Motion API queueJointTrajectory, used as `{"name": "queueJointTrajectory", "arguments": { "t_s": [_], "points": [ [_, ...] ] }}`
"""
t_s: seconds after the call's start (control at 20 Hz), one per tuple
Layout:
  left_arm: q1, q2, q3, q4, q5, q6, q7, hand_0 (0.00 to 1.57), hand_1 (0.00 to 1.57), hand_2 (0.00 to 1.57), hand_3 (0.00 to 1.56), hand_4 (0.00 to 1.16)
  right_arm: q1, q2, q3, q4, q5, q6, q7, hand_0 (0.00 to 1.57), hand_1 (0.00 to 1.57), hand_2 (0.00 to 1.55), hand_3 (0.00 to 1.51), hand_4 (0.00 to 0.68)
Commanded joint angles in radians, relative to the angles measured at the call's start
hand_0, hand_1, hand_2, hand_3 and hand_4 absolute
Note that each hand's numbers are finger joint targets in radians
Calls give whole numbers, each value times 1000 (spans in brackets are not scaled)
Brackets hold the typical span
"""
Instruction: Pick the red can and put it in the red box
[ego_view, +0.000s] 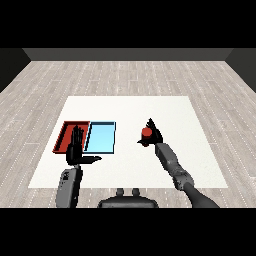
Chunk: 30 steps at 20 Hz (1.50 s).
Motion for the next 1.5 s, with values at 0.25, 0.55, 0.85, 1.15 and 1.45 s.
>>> {"name": "queueJointTrajectory", "arguments": {
  "t_s": [0.25, 0.55, 0.85, 1.15, 1.45],
  "points": [
    [-42, 4, 6, 26, -5, 8, 3, 0, 0, 0, 0, 0, -46, 29, -22, 92, 24, -231, -10, 1462, 1462, 1459, 1423, 611],
    [-81, 22, 28, 106, -2, -9, -30, 0, 0, 0, 0, 0, 6, 4, 5, 33, 31, -217, -21, 1474, 1474, 1450, 1401, 589],
    [-76, 12, 23, 36, 25, -1, 44, 0, 0, 0, 0, 0, 10, 9, 41, 9, 73, -247, -28, 1438, 1438, 1434, 1373, 599],
    [-56, 4, -23, 41, -9, -14, 35, 0, 0, 0, 0, 0, 53, -6, 76, -212, 70, -237, 31, 1424, 1424, 1432, 1370, 616],
    [43, -38, -120, -44, -89, 17, 15, 0, 0, 0, 0, 0, 88, 8, 96, -386, 61, -259, 92, 1445, 1445, 1432, 1377, 630]
  ]
}}
